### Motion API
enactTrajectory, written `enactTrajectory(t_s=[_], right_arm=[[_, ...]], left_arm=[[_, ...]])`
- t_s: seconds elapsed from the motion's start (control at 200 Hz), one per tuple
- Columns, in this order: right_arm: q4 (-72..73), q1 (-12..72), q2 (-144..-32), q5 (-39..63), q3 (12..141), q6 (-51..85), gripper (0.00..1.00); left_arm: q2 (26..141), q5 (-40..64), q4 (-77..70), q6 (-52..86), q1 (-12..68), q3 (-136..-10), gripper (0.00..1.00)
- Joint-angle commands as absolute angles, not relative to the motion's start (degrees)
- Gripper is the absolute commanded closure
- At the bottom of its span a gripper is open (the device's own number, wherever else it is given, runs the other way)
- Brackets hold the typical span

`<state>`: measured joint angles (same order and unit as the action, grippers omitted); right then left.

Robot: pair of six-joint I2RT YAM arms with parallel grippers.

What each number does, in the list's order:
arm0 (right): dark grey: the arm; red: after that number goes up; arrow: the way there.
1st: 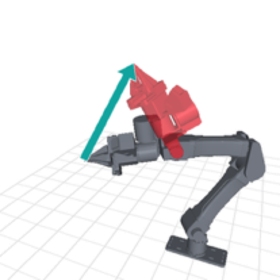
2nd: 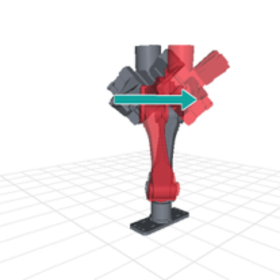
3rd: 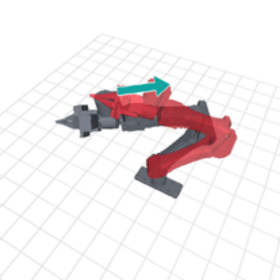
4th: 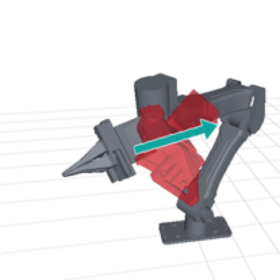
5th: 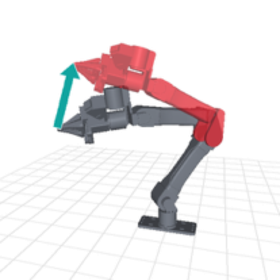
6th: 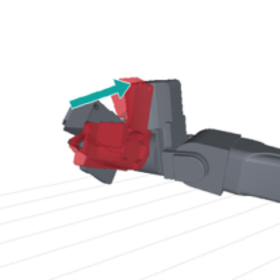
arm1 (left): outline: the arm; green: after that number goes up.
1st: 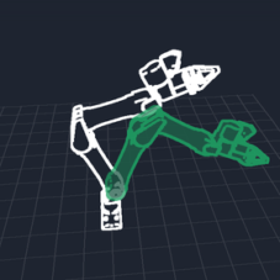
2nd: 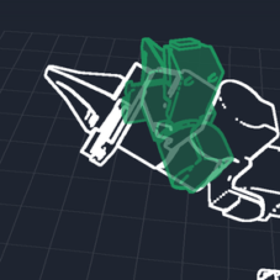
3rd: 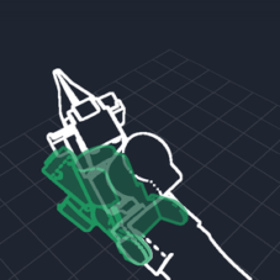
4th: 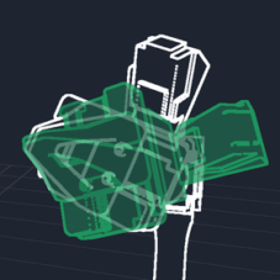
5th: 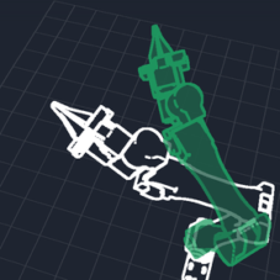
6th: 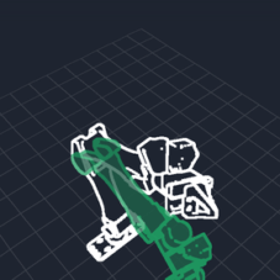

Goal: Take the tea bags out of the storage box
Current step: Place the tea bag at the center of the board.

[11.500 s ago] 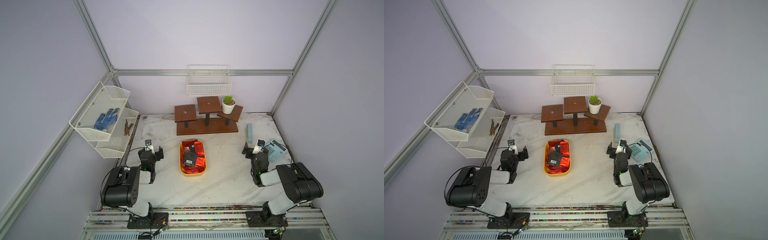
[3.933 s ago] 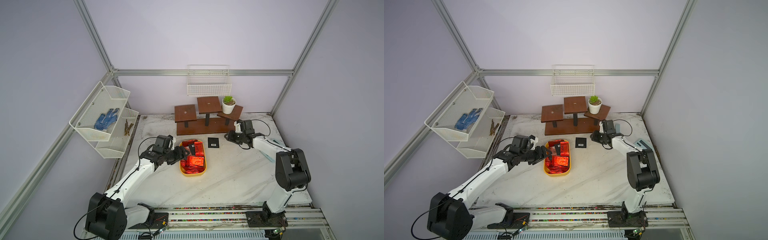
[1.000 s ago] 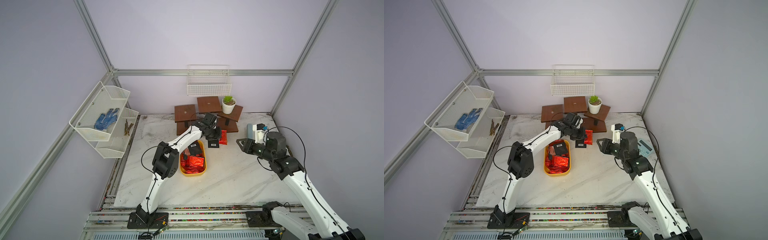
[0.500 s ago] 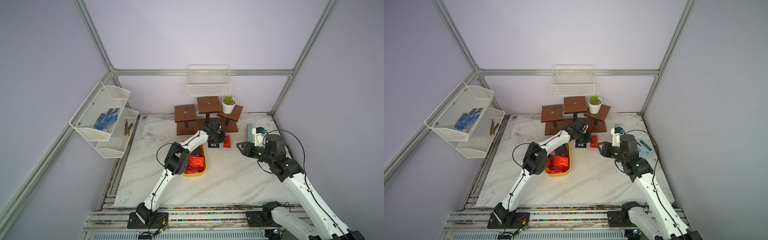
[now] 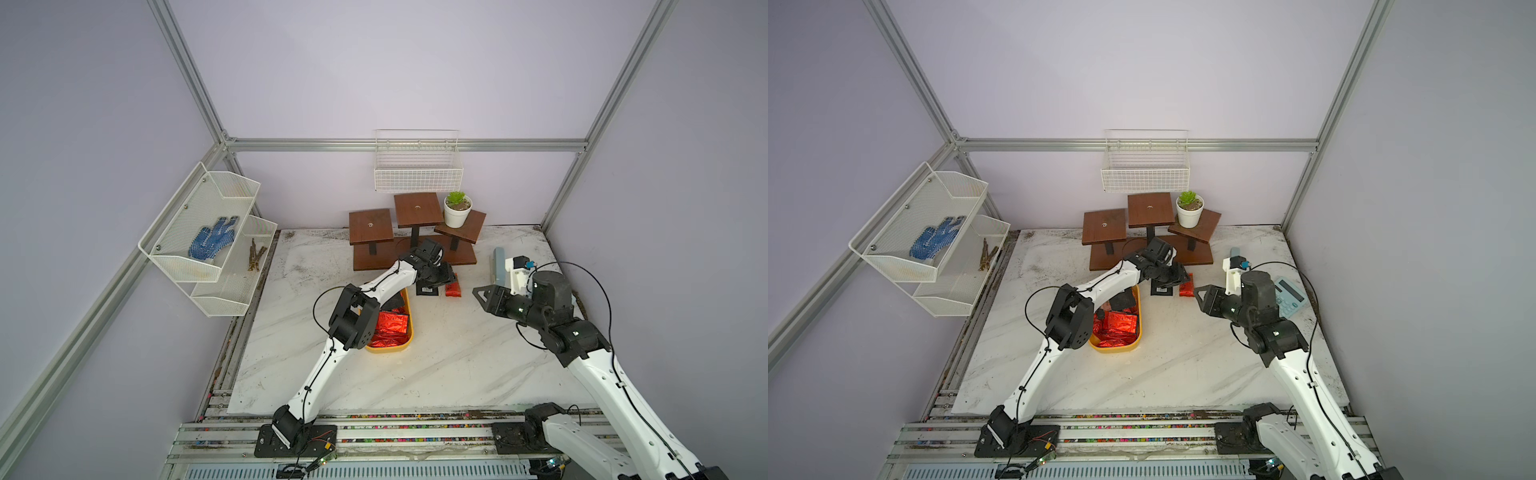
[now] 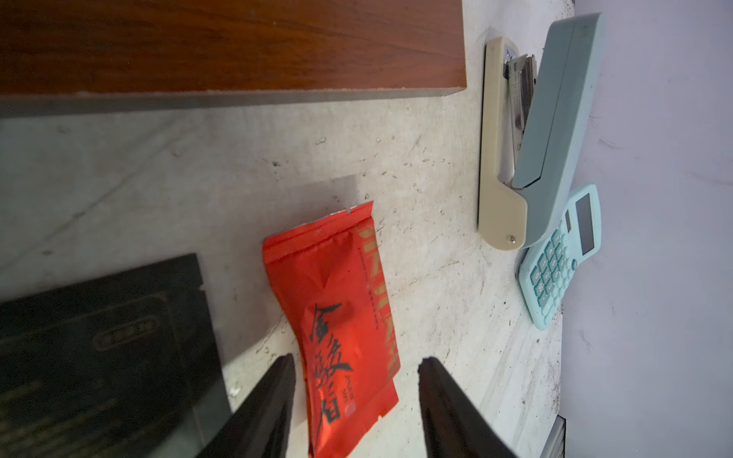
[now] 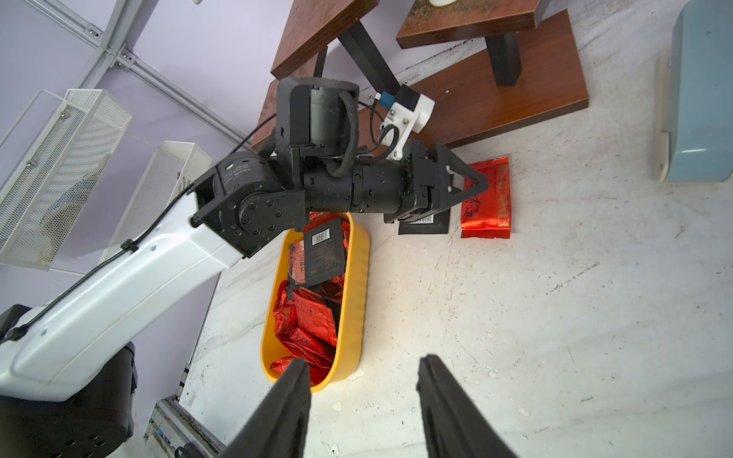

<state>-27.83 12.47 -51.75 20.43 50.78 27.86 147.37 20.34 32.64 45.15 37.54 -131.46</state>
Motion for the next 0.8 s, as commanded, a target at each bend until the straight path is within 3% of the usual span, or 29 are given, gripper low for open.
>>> enactTrajectory(t_s=[0.0, 0.345, 0.795], right_arm=[[-27.50, 12.18, -51.15, 20.60, 50.54, 26.73, 0.49], [-21.80, 13.06, -57.23, 27.38, 50.51, 27.68, 0.54], [-18.01, 28.91, -77.69, 24.41, 58.66, 24.25, 0.51]], left_arm=[[137.55, 19.40, 31.30, 42.95, 37.75, -129.38, 0.46], [115.62, 12.43, 31.69, 40.34, 37.21, -111.79, 0.47], [82.96, 10.26, 30.05, 41.65, 28.42, -73.79, 0.43]])
